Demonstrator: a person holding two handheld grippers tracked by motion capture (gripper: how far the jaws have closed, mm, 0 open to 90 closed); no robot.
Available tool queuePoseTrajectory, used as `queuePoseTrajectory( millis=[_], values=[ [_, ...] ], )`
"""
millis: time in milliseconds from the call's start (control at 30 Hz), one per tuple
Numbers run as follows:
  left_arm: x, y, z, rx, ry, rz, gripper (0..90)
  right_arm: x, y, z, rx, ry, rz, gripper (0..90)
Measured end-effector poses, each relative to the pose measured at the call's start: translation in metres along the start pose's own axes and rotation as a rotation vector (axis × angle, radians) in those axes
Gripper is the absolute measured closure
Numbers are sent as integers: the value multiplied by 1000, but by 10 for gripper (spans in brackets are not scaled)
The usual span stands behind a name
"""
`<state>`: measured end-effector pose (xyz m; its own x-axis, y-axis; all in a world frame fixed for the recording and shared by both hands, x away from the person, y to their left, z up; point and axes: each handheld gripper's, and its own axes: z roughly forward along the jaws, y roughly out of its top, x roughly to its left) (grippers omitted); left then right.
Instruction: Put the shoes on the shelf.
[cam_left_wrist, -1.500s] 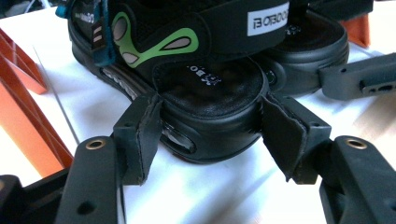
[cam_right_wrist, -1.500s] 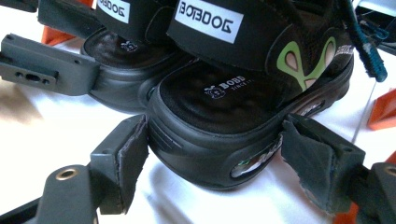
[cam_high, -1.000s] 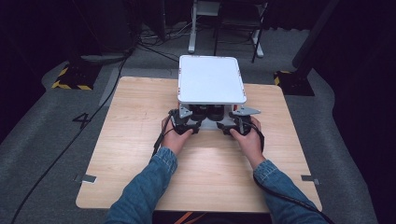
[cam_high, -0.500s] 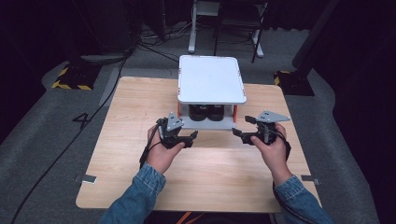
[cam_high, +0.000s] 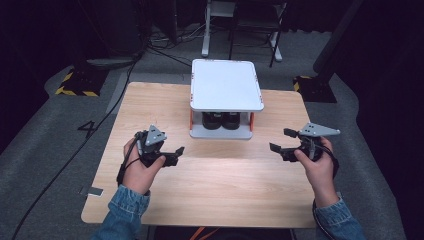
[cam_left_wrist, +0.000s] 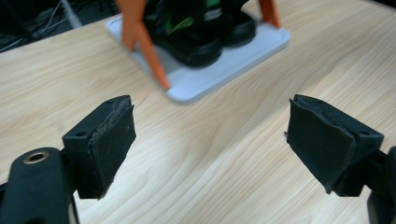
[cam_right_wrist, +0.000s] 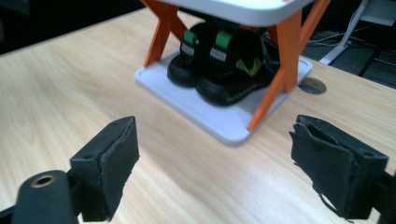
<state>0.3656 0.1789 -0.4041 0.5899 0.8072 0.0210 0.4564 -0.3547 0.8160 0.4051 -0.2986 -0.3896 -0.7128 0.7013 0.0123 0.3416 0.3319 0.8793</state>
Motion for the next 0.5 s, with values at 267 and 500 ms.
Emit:
queuePoseTrajectory(
  millis=[267,500],
  values=[
    [16,-24,-12,76,51,-43,164,-12,-20,-21,23,-26,11,158],
    [31,-48,-4,155,76,-110,167,-28,-47,-22,100,-68,18,160]
  ],
)
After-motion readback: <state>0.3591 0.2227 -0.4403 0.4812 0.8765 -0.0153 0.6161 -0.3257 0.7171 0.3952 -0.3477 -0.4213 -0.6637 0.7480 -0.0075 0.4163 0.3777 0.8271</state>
